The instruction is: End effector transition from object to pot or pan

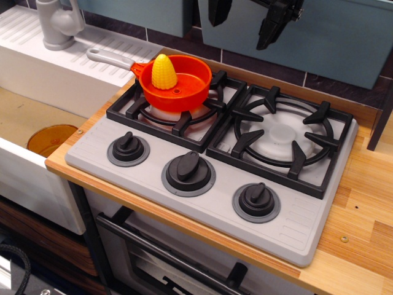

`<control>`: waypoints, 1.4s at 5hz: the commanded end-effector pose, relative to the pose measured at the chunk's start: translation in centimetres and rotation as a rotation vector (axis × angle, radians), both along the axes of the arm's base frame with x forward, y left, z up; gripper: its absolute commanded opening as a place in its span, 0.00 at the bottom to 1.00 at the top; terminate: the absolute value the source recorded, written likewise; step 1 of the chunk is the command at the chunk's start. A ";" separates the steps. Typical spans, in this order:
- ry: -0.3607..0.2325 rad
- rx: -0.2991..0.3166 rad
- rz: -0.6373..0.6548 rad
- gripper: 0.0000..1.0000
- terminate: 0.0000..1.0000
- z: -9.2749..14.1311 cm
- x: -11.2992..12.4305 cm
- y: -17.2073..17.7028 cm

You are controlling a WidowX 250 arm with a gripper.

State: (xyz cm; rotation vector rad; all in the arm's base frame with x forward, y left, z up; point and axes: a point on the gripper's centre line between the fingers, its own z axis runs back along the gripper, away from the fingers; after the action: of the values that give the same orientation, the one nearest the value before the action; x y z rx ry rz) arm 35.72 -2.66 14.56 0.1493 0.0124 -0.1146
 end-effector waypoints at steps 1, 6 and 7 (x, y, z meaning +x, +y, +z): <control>0.000 0.000 0.000 1.00 0.00 0.0 0.0 0.0; -0.106 0.023 -0.085 1.00 0.00 -2.7 2.3 5.5; -0.138 0.011 -0.077 1.00 0.00 -4.2 2.1 5.7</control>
State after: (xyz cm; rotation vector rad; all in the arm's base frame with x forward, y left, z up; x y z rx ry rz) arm 37.22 3.26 8.31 0.1615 -0.0739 -0.1740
